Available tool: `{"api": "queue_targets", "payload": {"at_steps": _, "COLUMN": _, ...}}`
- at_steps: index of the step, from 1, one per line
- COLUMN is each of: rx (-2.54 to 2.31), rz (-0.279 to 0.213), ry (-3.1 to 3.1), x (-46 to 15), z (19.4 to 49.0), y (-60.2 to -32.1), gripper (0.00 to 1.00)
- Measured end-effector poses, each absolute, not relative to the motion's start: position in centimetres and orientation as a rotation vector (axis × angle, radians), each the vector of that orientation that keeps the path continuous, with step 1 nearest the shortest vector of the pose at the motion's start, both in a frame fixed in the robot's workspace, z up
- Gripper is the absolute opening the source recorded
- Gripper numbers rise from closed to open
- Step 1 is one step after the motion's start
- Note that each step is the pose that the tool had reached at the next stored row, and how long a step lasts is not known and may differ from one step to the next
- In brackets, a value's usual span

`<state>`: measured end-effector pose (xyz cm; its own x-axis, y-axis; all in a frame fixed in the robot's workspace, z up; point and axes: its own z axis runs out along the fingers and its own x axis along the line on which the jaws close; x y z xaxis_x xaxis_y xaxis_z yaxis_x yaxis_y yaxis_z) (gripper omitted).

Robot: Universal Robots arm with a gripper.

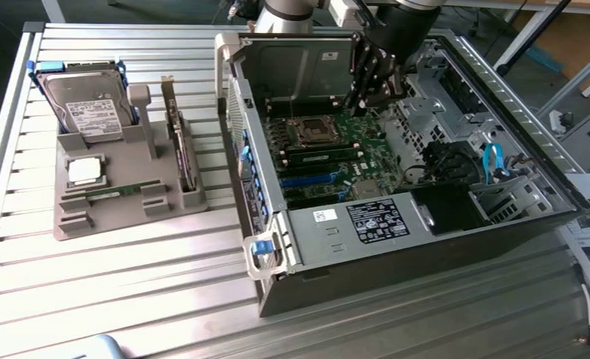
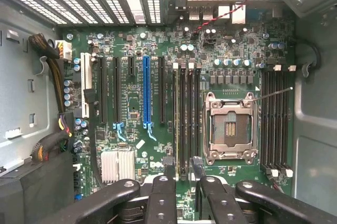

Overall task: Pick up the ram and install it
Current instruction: 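Press down the ram until it locks into place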

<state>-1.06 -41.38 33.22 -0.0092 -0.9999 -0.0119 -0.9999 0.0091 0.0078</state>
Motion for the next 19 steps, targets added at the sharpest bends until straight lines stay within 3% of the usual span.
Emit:
{"api": "queue_targets", "payload": {"at_steps": 9, "rx": -2.209, "rz": 0.022, "ry": 2.229, "x": -1.06, "z": 33.22, "y": -41.38, "gripper": 0.25}}
{"api": "queue_targets", "payload": {"at_steps": 13, "rx": -2.209, "rz": 0.022, "ry": 2.230, "x": -1.06, "z": 33.22, "y": -41.38, "gripper": 0.11}}
{"api": "queue_targets", "payload": {"at_steps": 19, "rx": -2.209, "rz": 0.022, "ry": 2.229, "x": -1.06, "z": 33.22, "y": -41.38, "gripper": 0.11}}
